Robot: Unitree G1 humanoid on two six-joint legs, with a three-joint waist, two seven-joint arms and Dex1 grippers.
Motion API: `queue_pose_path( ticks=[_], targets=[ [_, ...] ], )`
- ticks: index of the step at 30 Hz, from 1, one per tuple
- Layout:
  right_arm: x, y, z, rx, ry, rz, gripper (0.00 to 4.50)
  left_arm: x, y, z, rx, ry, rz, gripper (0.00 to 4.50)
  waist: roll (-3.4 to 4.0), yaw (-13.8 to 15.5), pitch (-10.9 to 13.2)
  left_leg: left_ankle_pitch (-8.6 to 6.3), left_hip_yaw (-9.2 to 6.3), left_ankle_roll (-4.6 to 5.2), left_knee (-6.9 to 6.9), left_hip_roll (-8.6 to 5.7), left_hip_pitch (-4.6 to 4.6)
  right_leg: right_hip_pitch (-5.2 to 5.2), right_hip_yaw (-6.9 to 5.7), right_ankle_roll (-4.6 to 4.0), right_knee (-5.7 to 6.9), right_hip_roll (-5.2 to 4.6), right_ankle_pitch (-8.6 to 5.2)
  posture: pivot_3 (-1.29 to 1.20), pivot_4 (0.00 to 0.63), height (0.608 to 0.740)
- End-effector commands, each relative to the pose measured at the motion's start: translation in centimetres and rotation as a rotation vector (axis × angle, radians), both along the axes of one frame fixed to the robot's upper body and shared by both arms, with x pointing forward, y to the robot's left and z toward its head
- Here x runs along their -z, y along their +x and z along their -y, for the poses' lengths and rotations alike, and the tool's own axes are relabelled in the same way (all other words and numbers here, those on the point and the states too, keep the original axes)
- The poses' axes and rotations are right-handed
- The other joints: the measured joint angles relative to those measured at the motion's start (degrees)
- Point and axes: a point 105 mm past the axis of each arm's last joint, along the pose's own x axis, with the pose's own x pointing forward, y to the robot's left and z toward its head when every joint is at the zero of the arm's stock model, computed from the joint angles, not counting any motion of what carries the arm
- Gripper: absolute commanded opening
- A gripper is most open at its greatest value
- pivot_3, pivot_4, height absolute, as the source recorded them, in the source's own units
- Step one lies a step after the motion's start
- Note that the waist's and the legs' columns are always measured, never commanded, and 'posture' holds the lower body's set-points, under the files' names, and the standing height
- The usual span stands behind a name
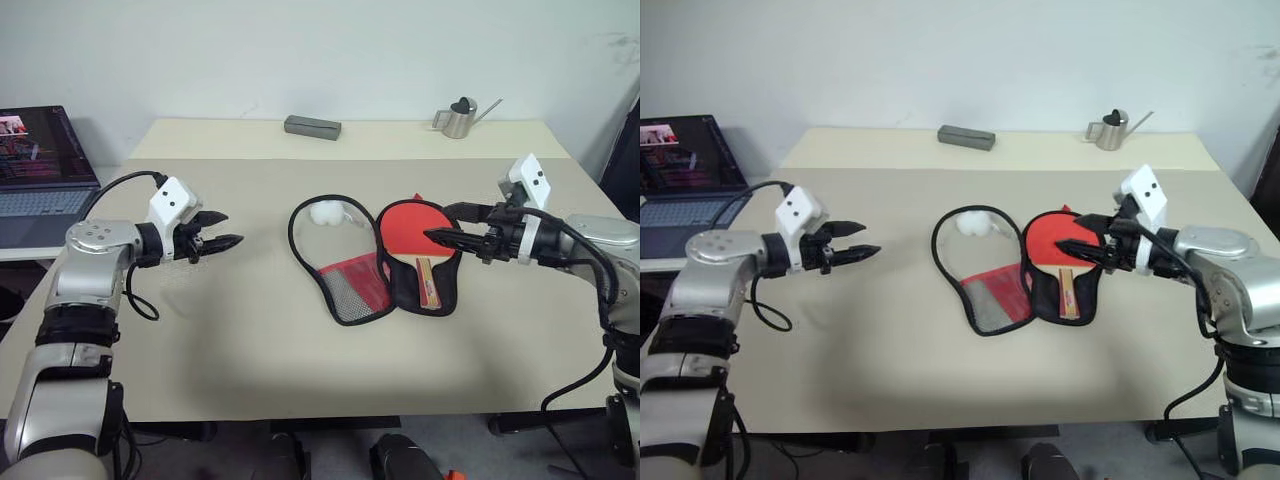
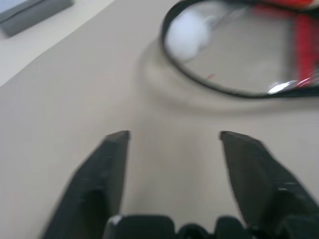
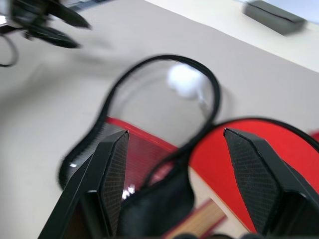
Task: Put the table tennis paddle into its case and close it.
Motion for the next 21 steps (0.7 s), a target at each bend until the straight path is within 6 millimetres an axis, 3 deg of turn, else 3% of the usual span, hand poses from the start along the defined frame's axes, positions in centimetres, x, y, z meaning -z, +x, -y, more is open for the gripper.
queue_pose_path(
  ticks=[1, 5, 12, 21],
  targets=[
    [-1.6, -1.4, -0.6, -0.089, -0.013, 0.059, 3.30, -0.3, 1.3, 0.8, -0.004, 0.015, 0.022, 1.40, 0.00, 0.4, 0.0, 0.00, 0.01, 0.00, 0.00, -0.01, 0.00, 0.00, 0.00, 0.00, -0.01, 0.00, 0.00, 0.00, 0.150, 0.740],
    [-1.5, -1.6, -0.8, -0.102, -0.016, 0.059, 3.30, 1.2, 3.2, 2.4, -0.044, 0.013, 0.001, 0.04, -0.01, 0.8, 0.0, 0.00, 0.02, 0.00, 0.03, -0.01, -0.01, 0.02, -0.02, 0.00, 0.00, 0.00, 0.00, 0.00, 0.150, 0.740],
    [-1.4, -1.8, -0.9, -0.090, -0.009, 0.065, 3.30, 2.6, 5.3, 5.3, -0.096, -0.019, 0.006, 0.04, -0.02, 1.1, 0.0, 0.00, 0.04, 0.00, 0.07, -0.02, -0.04, 0.01, -0.01, 0.01, 0.01, 0.01, 0.00, 0.00, 0.150, 0.740],
    [-1.3, -2.3, -0.6, -0.066, -0.009, 0.066, 3.30, 3.1, 5.8, 9.0, -0.043, -0.151, -0.022, 0.04, -0.02, 1.2, 0.0, 0.01, 0.06, -0.01, 0.09, -0.04, -0.04, 0.04, -0.03, 0.01, 0.04, 0.02, 0.00, 0.00, 0.150, 0.740]
  ],
)
